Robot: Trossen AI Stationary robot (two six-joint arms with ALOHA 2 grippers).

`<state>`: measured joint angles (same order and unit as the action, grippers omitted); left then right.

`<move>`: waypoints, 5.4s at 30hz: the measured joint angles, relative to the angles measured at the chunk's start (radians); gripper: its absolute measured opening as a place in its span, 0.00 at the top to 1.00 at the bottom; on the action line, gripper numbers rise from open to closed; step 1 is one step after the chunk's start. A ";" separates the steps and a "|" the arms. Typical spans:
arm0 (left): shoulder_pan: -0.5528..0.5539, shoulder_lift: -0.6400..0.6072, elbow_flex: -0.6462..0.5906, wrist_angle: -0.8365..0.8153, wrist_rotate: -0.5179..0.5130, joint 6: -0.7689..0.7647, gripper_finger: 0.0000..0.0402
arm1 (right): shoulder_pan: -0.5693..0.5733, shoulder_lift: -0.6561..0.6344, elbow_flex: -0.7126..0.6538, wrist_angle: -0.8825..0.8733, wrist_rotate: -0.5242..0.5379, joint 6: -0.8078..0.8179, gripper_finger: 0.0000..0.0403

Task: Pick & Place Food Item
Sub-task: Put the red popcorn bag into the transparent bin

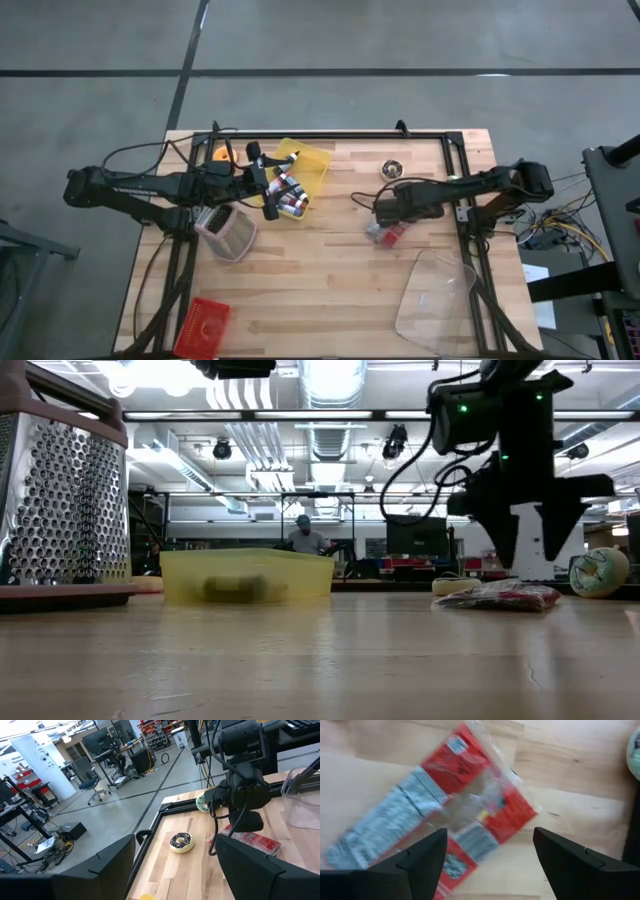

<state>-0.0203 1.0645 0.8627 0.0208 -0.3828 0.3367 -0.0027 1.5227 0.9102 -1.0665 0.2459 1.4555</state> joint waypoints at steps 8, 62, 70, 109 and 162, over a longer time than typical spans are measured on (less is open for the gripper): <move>0.000 0.000 0.000 0.000 0.000 0.000 0.30 | 0.000 -0.060 -0.138 0.111 -0.004 -0.002 0.28; 0.000 0.000 0.000 -0.007 0.000 0.000 0.30 | -0.065 -0.096 -0.403 0.728 0.046 -0.071 0.59; 0.000 0.000 0.000 -0.007 0.000 0.000 0.30 | -0.065 -0.096 -0.408 0.731 0.038 -0.073 0.75; 0.000 0.000 0.000 -0.007 0.000 0.000 0.30 | -0.060 -0.143 -0.238 0.529 0.088 -0.186 0.98; 0.000 0.000 0.000 -0.007 0.000 0.000 0.30 | 0.581 -0.102 0.601 -0.033 0.407 -0.438 0.98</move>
<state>-0.0202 1.0649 0.8627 0.0139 -0.3827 0.3367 0.5782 1.4206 1.5113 -1.0995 0.6526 1.0174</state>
